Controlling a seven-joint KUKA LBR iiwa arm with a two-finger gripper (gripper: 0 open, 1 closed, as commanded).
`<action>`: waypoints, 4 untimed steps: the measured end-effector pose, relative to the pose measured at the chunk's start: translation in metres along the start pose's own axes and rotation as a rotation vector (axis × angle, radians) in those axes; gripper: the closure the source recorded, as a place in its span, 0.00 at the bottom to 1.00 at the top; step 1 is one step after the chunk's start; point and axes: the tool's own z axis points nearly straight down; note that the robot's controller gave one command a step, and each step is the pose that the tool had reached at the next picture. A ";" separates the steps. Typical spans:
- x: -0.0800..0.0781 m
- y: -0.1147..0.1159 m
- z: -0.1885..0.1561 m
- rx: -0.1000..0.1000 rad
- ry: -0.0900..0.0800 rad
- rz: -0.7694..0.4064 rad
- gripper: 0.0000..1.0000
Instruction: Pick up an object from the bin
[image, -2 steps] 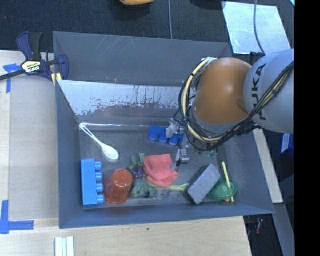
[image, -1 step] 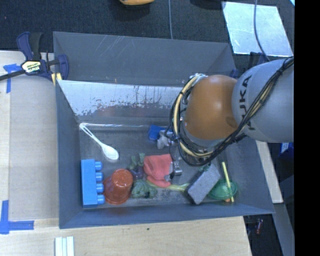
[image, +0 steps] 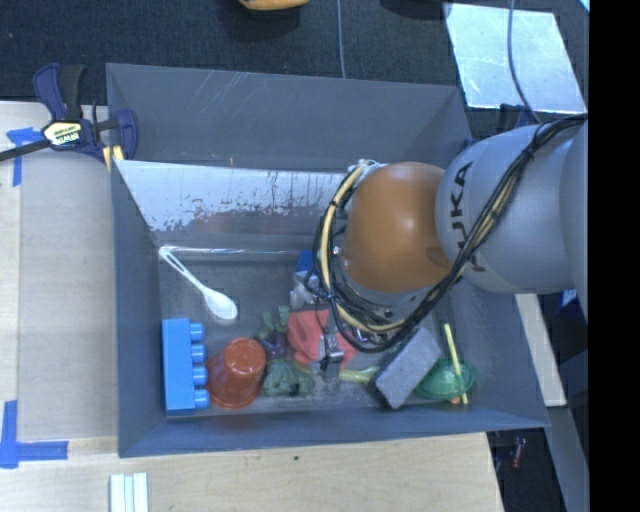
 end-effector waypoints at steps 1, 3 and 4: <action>0.004 -0.007 0.043 0.001 0.004 0.144 0.00; -0.046 -0.050 0.050 0.002 -0.013 -0.097 1.00; -0.060 -0.036 0.009 0.002 -0.009 -0.195 1.00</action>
Offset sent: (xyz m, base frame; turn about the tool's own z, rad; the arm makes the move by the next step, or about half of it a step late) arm 0.0519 -0.0407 -0.0521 -0.0992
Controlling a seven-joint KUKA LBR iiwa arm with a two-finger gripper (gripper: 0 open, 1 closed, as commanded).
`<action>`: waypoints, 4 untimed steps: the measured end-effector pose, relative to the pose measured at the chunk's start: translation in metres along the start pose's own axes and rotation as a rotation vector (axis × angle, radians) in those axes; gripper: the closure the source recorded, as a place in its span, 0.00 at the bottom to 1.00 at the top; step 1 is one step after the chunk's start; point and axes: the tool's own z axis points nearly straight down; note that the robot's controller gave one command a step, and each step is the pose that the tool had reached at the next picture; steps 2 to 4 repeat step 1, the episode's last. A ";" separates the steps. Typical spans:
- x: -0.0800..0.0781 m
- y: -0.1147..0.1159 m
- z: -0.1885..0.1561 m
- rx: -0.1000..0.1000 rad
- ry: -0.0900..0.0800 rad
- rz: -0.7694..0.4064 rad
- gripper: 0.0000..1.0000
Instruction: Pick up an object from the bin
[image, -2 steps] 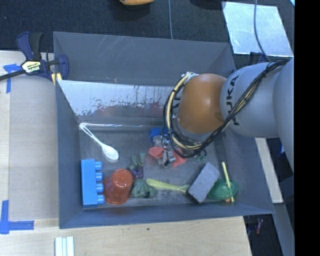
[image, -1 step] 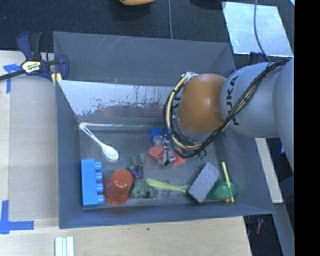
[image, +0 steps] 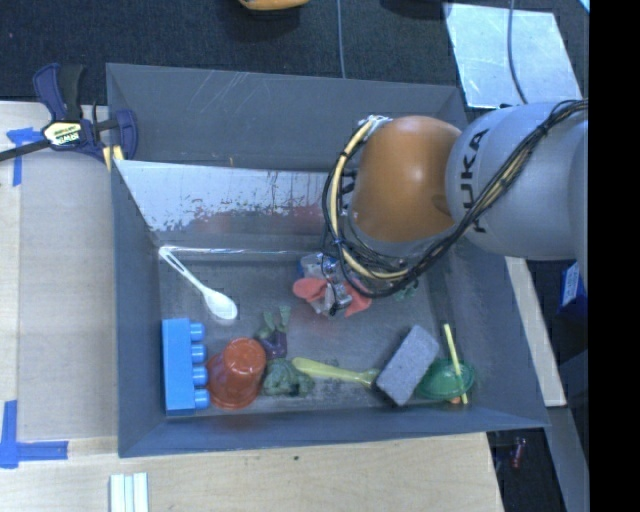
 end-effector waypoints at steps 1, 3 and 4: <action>-0.004 -0.001 -0.066 -0.001 0.001 0.030 1.00; -0.004 -0.001 -0.066 -0.001 0.001 0.030 1.00; -0.004 -0.001 -0.066 -0.001 0.001 0.030 1.00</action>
Offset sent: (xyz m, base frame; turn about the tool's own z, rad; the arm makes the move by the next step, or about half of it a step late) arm 0.0152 0.0036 0.1470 0.0912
